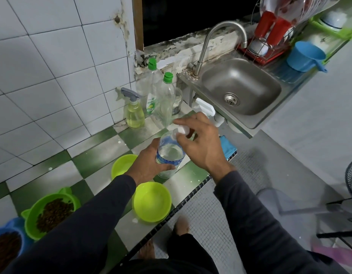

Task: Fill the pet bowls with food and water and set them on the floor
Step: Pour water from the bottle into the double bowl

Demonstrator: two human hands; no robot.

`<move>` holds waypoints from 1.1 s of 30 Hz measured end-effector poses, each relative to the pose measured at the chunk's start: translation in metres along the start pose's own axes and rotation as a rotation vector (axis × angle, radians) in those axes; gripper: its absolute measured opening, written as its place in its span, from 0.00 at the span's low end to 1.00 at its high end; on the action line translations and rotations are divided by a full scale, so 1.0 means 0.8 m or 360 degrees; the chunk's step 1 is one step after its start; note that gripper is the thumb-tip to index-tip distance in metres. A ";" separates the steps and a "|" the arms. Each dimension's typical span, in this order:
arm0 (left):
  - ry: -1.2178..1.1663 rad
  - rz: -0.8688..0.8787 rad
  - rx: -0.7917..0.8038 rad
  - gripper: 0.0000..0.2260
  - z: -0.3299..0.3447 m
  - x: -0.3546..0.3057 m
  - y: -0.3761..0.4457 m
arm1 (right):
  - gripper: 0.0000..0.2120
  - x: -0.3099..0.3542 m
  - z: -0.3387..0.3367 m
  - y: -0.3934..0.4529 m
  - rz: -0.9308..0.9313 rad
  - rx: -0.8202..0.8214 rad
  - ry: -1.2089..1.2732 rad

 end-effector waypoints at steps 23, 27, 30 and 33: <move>-0.0008 0.0061 -0.0003 0.39 0.000 0.004 -0.001 | 0.06 -0.237 0.166 -0.213 0.1002 0.0730 -0.0377; -0.0013 0.0074 0.0002 0.38 0.001 0.003 -0.002 | 0.18 -0.237 0.182 -0.221 0.0870 0.0842 -0.0413; -0.0014 0.0072 0.0002 0.38 0.002 0.003 0.000 | 0.20 -0.237 0.190 -0.222 0.0782 0.0946 -0.0465; -0.0009 0.0072 0.0001 0.38 0.001 0.005 0.000 | 0.19 -0.239 0.192 -0.222 0.0755 0.0962 -0.0494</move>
Point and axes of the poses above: each hand's wrist, its own y-axis towards the middle knuckle, its own z-axis out of the palm, x = y × z, the point moved 9 cm from there along y, towards the middle knuckle, and after that the axes turned 1 degree about -x, right-handed, at the moved point
